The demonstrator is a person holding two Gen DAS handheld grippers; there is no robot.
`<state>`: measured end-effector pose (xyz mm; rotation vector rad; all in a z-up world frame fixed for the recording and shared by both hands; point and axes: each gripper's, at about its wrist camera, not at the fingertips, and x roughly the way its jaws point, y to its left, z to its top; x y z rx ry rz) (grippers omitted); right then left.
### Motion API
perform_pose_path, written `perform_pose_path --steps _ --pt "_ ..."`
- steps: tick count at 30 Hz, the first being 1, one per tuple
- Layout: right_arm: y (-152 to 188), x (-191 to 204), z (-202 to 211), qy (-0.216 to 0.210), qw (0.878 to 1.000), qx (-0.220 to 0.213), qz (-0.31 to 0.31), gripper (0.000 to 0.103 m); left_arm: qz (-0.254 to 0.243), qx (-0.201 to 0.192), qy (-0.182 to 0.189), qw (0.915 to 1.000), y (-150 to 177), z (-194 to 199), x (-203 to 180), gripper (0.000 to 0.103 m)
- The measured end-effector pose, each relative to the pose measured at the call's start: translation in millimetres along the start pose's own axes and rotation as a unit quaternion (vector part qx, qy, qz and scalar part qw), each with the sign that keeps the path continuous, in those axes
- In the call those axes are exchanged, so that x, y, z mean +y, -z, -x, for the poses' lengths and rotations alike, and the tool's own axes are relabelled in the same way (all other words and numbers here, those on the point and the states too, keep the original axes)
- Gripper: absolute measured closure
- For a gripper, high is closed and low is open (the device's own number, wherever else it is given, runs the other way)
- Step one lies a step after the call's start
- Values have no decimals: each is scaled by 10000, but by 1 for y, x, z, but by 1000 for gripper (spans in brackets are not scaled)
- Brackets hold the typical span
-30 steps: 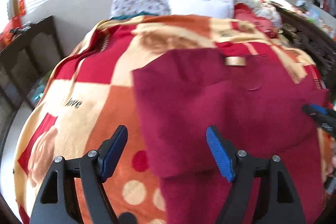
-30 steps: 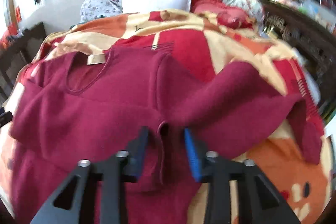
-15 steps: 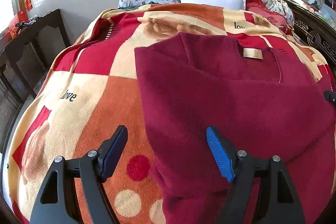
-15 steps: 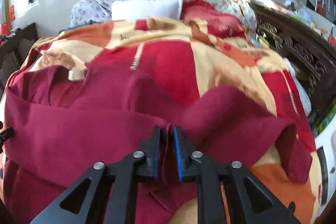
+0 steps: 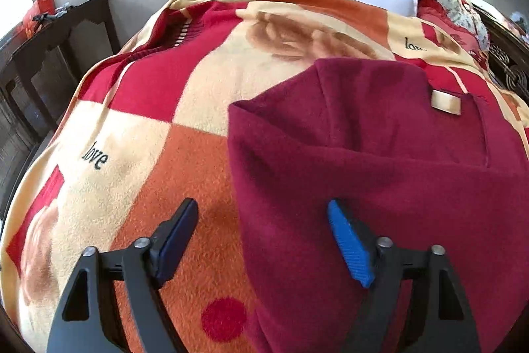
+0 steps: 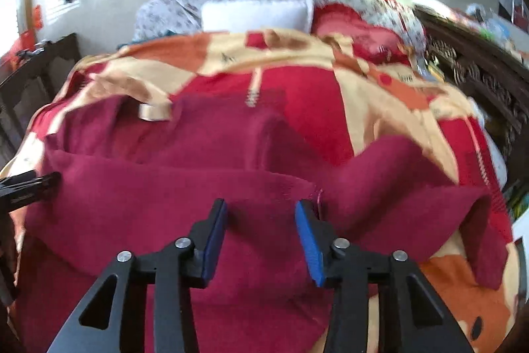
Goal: Fold small clothes
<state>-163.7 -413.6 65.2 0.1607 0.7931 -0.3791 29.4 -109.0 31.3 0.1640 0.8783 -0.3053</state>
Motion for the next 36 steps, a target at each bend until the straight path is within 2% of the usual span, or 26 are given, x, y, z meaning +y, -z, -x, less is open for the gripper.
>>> perform_pose_path --steps 3,6,12,17,22,25,27,29,32,36 --pt "-5 3 -2 65 10000 2 47 59 76 23 35 10000 -1 -2 3 16" --pt "-7 2 12 -77 9999 43 -52 57 101 -8 16 9999 1 6 5 16" --pt "13 7 43 -241 9997 20 -43 55 -17 -190 36 9998 9 36 -1 16" --pt "29 9 43 -195 9998 67 -72 53 -85 -336 113 9993 17 56 -9 16" --pt "36 13 28 -64 9997 227 72 49 -165 -292 193 9992 30 61 -20 16" --pt "35 10 35 -226 9995 214 -16 43 -226 16 238 9995 41 46 -26 16" --pt "36 3 39 -390 9988 223 -203 43 -295 220 242 9990 48 35 -29 16" --pt "37 -12 46 -589 9969 209 -481 43 -231 254 269 9990 50 32 -28 16" --pt "38 -45 56 -469 9947 136 -908 40 -132 286 370 9988 45 39 -27 16" --pt "43 -111 63 -337 9837 45 -1766 30 -149 17 491 9987 39 58 -33 16"
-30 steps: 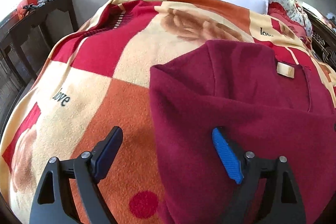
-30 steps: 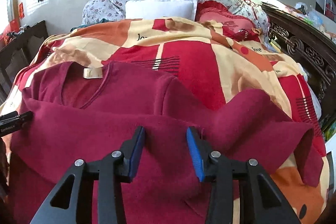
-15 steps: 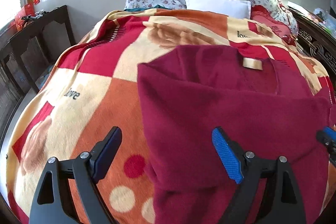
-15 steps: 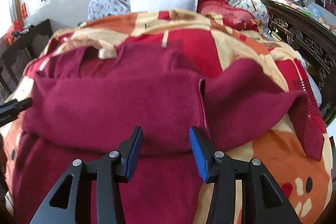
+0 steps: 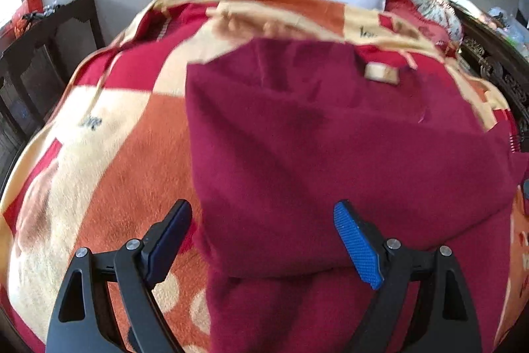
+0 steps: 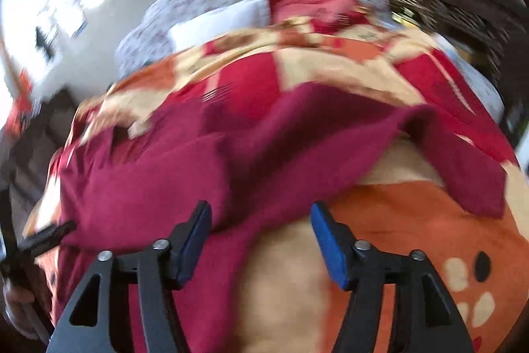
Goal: Fold small clothes
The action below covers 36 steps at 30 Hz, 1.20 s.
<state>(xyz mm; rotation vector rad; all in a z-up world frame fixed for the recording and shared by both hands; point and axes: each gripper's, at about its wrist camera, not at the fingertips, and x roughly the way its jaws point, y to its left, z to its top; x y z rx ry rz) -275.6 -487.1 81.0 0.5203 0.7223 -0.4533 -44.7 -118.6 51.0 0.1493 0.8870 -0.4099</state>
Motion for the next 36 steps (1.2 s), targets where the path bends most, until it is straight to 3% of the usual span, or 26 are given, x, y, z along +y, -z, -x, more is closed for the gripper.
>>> perform_pose_path --steps 3,5,10,14,16,19,20,21,22,25,29,32,36 --pt "-9 -64 5 100 9951 -77 -982 30 -80 -30 171 9998 -3 5 -12 16" --pt "-12 -98 9 432 9899 -122 -1347 30 -166 -39 193 9997 -4 4 -19 16" --pt "-17 -167 17 1468 9749 -148 -1666 30 -419 43 153 9990 -2 -2 -33 16" --pt "-19 -205 12 1652 9650 -76 -2034 30 -340 68 172 9993 -2 -6 -34 16" --pt "-19 -214 6 1580 9661 -68 -2039 30 -314 71 164 9993 -3 -7 -34 16" --pt "-24 -209 -3 1699 9700 -123 -1737 31 -342 78 131 9993 -3 -8 -36 16" --pt "-23 -207 -5 1693 9721 -115 -1621 47 -365 81 125 9992 -3 -7 -37 16" --pt "-25 -205 -8 1671 9740 -77 -1526 90 -386 79 120 9992 -3 -6 -37 16" --pt "-27 -204 -9 1621 9750 -76 -1518 97 -392 76 122 9991 -3 -5 -37 16" --pt "-34 -202 14 1373 9787 -386 -1477 97 -369 43 134 9992 -3 -1 -31 16" --pt "-58 -183 75 1133 9786 -1069 -1342 97 -254 -32 133 9996 -7 7 -19 16" --pt "-85 -148 128 778 9788 -1594 -1025 97 -100 -137 168 9997 -12 16 -6 16" --pt "-123 -68 187 192 9763 -2140 -260 97 69 -267 238 9993 -16 28 7 16"
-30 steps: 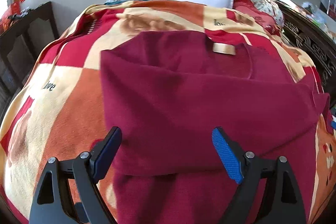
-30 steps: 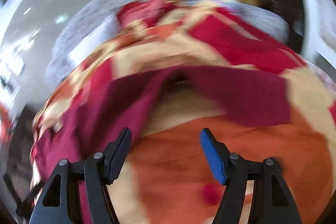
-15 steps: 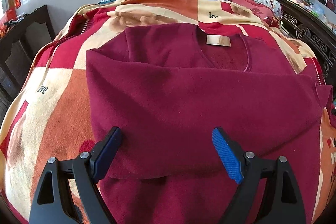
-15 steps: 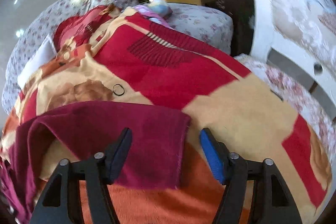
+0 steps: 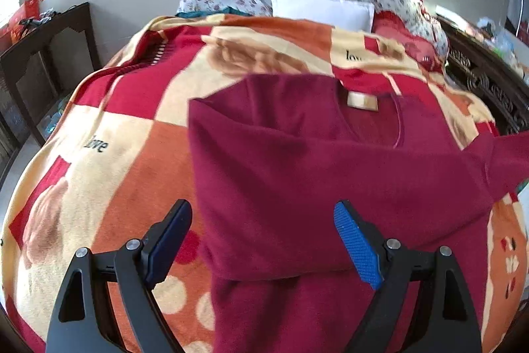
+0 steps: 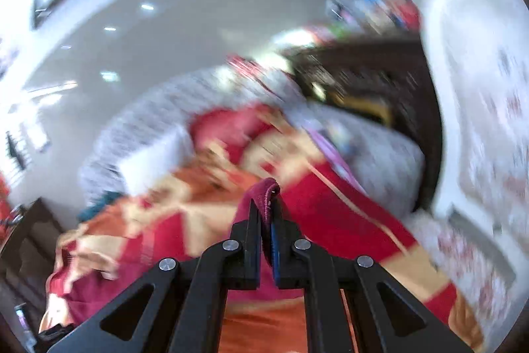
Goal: Fold small clothes
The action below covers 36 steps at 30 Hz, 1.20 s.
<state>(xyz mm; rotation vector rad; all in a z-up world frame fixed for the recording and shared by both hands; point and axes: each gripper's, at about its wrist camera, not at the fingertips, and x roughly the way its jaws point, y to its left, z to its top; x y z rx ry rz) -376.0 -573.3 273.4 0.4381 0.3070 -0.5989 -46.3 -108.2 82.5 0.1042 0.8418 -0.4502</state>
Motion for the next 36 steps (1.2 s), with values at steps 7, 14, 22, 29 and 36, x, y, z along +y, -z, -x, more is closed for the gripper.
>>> perform_pose_path --steps 7,14,22,29,36 --pt "-5 180 3 -1589 9799 330 1157 97 183 -199 24 9996 -6 16 21 16" --pt "119 334 -81 -2724 9308 1740 1704 97 426 -285 -37 9987 -9 18 51 16" --pt "246 366 -177 -3228 8699 3590 1012 92 831 -137 206 9962 -10 4 72 16" --pt "204 284 -137 -3195 8997 2883 726 40 820 -66 644 9945 -11 -4 56 16" --pt "191 237 -105 -2973 9164 2568 771 33 647 -196 516 9964 -15 -9 35 16"
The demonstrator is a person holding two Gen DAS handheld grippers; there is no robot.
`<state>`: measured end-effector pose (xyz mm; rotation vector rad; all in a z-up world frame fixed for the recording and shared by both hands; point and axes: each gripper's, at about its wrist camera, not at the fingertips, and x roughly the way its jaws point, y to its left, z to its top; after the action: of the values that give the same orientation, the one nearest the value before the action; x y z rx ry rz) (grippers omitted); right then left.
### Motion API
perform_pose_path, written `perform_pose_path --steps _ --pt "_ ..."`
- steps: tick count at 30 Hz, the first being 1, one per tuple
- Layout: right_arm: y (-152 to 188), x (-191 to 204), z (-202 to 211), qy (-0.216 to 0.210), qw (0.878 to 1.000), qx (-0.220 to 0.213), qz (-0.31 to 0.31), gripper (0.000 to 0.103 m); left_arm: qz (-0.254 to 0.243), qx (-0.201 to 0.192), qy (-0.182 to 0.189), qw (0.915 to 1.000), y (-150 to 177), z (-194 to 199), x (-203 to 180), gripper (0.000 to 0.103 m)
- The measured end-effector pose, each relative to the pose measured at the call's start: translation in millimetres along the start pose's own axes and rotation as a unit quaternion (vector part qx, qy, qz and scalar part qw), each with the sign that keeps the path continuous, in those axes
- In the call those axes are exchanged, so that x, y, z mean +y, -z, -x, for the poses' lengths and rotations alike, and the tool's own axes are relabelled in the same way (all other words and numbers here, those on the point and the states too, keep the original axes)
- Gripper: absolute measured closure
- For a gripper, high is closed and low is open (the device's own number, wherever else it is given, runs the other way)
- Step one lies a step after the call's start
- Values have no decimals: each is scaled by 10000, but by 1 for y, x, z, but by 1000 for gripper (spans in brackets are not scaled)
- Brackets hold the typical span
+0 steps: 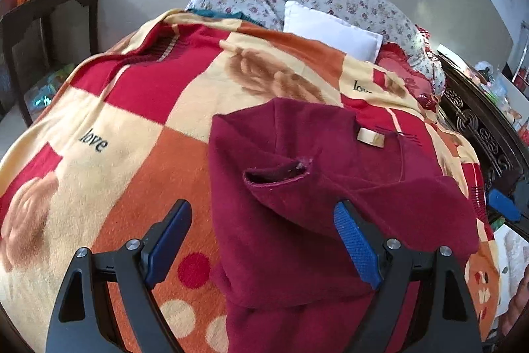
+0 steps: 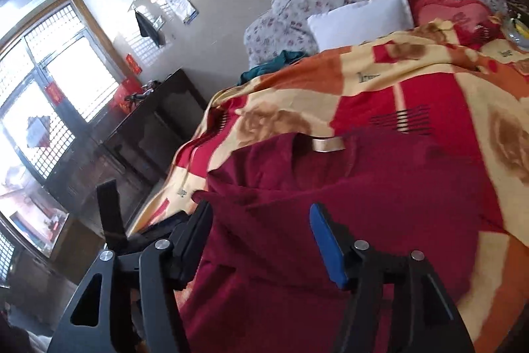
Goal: Fold small clothes
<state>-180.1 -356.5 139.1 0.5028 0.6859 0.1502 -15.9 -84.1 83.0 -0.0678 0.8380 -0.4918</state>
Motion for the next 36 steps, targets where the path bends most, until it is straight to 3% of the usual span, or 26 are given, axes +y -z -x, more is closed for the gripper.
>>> perform_pose_path --steps 5,9,14,17,21,22,23,24,25,26,28,33,36 --pt "12 -4 -24 -225 9993 290 -81 33 188 -17 225 9996 -1 14 10 16" --pt "17 14 -70 -475 9975 519 -25 33 488 -110 114 9987 0 24 32 12" --pt "47 34 -134 -343 9901 1346 187 33 790 170 175 9966 3 12 48 12" --pt "55 38 -134 -164 9898 1357 399 34 647 231 153 9975 8 4 41 12" --pt "49 29 -102 -101 9934 1081 360 33 73 319 10 9995 12 -9 20 13" --pt "49 26 -91 -32 9946 966 370 33 -70 312 -6 9995 13 -11 15 20" --pt "49 21 -78 69 9957 847 357 33 -229 332 -27 9992 14 -14 9 43" --pt "47 14 -68 175 9966 741 316 33 -345 380 -86 9986 14 -17 5 59" --pt "45 3 -51 332 9975 576 221 33 -467 469 -163 9977 15 -21 1 85" --pt "44 -5 -40 431 9979 472 134 33 -519 489 -228 9972 15 -24 -1 92" --pt "40 -26 -15 626 9976 255 -115 33 -571 395 -280 9972 12 -23 -2 98" --pt "26 -67 40 1257 9903 -333 -485 33 -525 -83 -73 9986 -6 12 -2 98" --pt "17 -73 43 1516 9865 -439 -432 33 -658 -443 -218 9966 -10 29 -4 98"
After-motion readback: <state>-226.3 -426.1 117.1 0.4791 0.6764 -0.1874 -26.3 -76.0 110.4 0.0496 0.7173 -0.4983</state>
